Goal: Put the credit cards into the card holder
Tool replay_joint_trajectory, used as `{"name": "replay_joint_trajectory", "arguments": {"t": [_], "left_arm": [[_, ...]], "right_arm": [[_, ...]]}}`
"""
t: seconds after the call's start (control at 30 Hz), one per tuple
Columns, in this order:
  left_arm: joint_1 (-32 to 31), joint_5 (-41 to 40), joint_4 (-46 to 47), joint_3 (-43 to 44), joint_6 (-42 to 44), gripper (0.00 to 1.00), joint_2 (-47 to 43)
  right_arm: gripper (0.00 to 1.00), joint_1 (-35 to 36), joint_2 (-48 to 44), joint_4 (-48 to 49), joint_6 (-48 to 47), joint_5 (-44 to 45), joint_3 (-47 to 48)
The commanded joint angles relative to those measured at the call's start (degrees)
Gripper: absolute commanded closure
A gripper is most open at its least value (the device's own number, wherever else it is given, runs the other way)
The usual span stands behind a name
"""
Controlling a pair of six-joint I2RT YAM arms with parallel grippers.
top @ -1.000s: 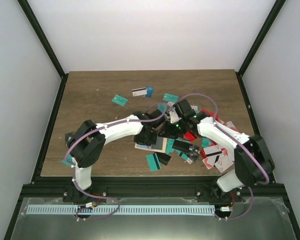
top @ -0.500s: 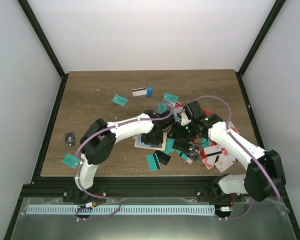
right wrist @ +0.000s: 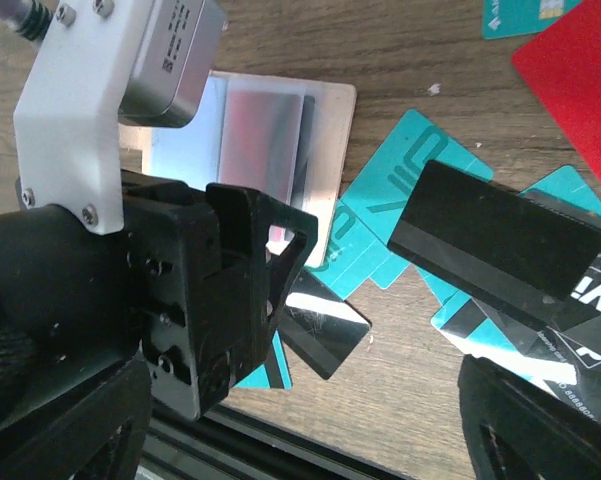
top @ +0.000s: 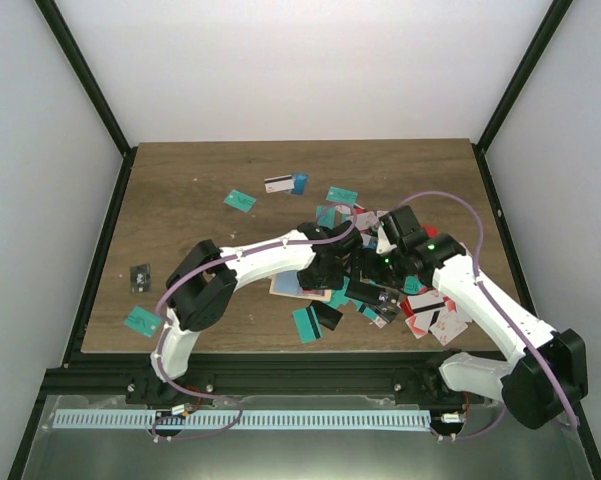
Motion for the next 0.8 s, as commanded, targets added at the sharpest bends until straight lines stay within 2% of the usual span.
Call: {"name": "replay_joint_trajectory", "arguments": {"t": [0.0,0.23,0.33,0.5,0.77], "left_arm": [[-0.5,3.1,5.7,-0.7,2.3,0.49,-4.3],[0.7,4.5,7.6,-4.5,10.2,0.47,-12.2],[0.6,6.0,9.8,-9.7,13.4,0.46,-16.9],[0.6,8.7,14.2,-18.9,16.2,0.45,-24.2],[0.6,11.5,18.8,-29.8,18.5,0.45,-30.7]], "right_arm": [[0.13,-0.7,-1.4,1.6,0.8,4.3,2.7],[0.08,-0.7,-2.0,2.3,0.3,4.7,3.1],[0.07,-0.7,-2.8,4.1,0.4,0.1,1.5],[0.05,-0.7,-6.6,4.4,4.3,-3.2,-2.3],[0.04,-0.6,-14.6,5.0,12.3,-8.9,-12.1]]}}
